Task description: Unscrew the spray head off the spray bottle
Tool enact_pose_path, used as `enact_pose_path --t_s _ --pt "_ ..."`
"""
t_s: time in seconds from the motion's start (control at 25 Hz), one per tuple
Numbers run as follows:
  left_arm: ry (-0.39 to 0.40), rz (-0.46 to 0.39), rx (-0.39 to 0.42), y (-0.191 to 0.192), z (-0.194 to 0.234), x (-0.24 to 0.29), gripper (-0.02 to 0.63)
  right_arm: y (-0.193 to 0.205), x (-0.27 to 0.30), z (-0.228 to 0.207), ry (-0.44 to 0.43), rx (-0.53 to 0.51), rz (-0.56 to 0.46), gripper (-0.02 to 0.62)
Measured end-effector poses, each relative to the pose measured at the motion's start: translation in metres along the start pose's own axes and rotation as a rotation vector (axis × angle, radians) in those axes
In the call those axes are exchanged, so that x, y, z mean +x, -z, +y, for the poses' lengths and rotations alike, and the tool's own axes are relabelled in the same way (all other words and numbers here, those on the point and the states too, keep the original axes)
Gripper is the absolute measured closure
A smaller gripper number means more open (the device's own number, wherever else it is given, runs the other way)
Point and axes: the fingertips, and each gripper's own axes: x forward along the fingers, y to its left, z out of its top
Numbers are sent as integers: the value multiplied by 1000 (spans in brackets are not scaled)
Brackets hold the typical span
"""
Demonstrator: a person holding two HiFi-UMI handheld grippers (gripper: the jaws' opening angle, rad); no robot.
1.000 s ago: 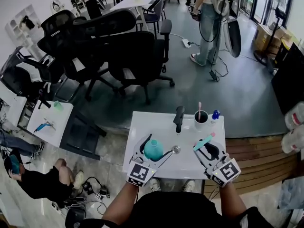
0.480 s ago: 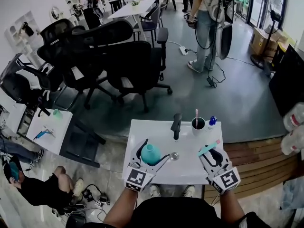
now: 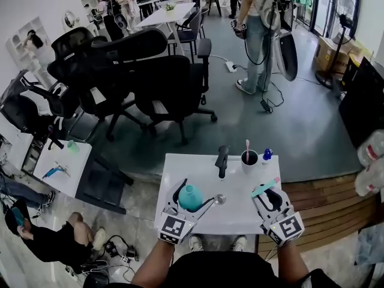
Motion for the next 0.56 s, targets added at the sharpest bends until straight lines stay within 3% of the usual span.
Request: enact_pose_path --t_s 0.56 --pt "-14 15 0 6 0 -7 160 -6 1 3 4 -2 -16 457"
